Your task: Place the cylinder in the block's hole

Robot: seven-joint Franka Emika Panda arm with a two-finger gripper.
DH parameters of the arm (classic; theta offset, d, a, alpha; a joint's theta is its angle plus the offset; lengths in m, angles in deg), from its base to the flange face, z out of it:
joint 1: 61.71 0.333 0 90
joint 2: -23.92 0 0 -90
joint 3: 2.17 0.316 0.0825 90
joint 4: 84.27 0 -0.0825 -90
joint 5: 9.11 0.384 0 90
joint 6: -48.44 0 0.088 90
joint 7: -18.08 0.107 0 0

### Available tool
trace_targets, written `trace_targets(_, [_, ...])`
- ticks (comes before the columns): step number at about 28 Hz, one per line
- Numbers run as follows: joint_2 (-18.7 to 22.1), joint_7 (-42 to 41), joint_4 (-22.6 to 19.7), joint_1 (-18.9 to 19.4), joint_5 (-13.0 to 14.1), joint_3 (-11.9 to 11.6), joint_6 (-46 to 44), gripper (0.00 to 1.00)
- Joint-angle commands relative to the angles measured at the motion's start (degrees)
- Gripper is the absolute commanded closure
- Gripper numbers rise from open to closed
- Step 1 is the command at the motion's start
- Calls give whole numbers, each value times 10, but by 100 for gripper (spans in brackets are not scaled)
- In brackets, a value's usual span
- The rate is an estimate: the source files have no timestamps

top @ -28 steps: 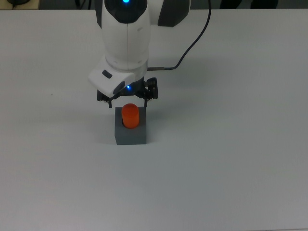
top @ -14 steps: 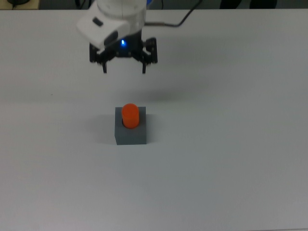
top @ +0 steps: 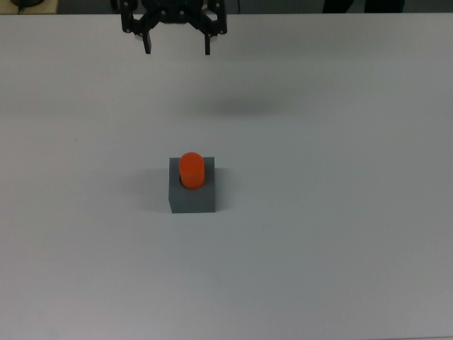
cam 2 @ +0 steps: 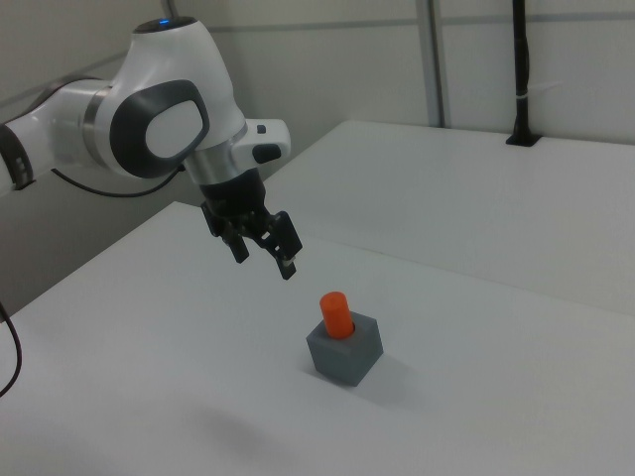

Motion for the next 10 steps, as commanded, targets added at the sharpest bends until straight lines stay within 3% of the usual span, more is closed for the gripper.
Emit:
trace_targets(1, [13,3,-22,3,11,-5,4,0])
trace_targets(10, [33,0,-43,-2,10,-5,5,0])
